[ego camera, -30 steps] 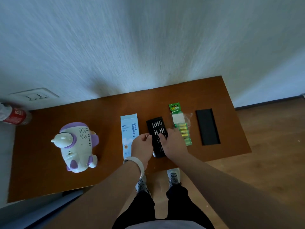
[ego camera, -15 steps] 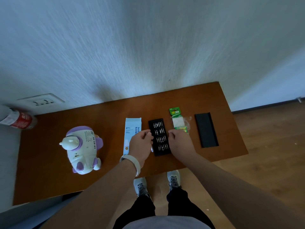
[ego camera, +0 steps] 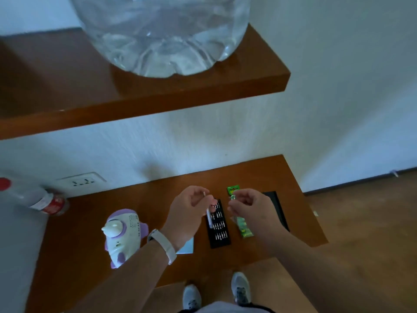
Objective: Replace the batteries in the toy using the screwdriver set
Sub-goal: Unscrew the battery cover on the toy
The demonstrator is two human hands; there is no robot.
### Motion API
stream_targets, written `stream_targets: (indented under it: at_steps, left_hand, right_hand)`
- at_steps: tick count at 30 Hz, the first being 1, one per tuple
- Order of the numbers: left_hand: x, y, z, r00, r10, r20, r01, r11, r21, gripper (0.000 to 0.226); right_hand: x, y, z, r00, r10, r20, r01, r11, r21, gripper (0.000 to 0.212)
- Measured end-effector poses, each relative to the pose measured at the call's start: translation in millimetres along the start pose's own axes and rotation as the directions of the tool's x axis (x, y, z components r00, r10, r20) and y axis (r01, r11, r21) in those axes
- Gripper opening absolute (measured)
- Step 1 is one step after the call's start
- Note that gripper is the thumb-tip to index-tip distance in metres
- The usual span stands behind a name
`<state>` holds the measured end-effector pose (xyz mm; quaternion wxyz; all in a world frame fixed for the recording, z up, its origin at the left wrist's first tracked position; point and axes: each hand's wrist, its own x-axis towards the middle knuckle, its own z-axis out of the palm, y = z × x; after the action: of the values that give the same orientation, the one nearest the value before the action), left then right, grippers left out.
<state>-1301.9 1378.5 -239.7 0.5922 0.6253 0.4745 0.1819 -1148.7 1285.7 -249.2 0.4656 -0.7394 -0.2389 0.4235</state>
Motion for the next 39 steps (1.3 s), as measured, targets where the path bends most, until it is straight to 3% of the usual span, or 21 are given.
stream_targets:
  at_steps: [5, 9, 15, 18, 24, 28, 39]
  left_hand:
    - [-13.0, 32.9, -2.7, 0.996, 0.084, 0.009, -0.083, 0.996, -0.039, 0.010]
    - [-19.3, 49.2, -4.3, 0.985, 0.169, 0.015, -0.168, 0.984, -0.053, 0.002]
    - [-30.6, 63.8, -4.1, 0.964, 0.264, 0.012, -0.262, 0.962, -0.080, 0.014]
    - [-35.6, 68.0, -5.4, 0.950, 0.314, 0.010, -0.311, 0.945, -0.104, 0.008]
    - [-39.4, 74.0, -12.3, 0.949, 0.314, -0.026, -0.315, 0.940, -0.128, 0.009]
    - [-43.1, 78.9, -14.6, 0.952, 0.303, -0.038, -0.305, 0.944, -0.128, 0.023]
    - [-48.3, 77.4, -13.7, 0.966, 0.258, -0.024, -0.259, 0.957, -0.135, 0.011]
  right_hand:
    - [-18.4, -39.0, -8.4, 0.999, -0.024, 0.037, 0.017, 0.985, 0.171, 0.010]
    - [-30.8, -65.8, -16.6, 0.985, -0.151, 0.086, 0.137, 0.980, 0.147, 0.004]
    - [-40.0, -96.0, -22.6, 0.943, -0.315, 0.105, 0.294, 0.939, 0.178, 0.004]
    - [-43.3, -104.0, -21.5, 0.922, -0.360, 0.140, 0.336, 0.927, 0.168, 0.003]
    - [-41.1, -108.8, -20.1, 0.900, -0.373, 0.224, 0.347, 0.926, 0.150, 0.009]
    - [-38.5, -111.0, -19.1, 0.884, -0.384, 0.265, 0.355, 0.922, 0.154, 0.008]
    - [-34.0, -104.7, -24.1, 0.841, -0.437, 0.319, 0.476, 0.878, -0.051, 0.013]
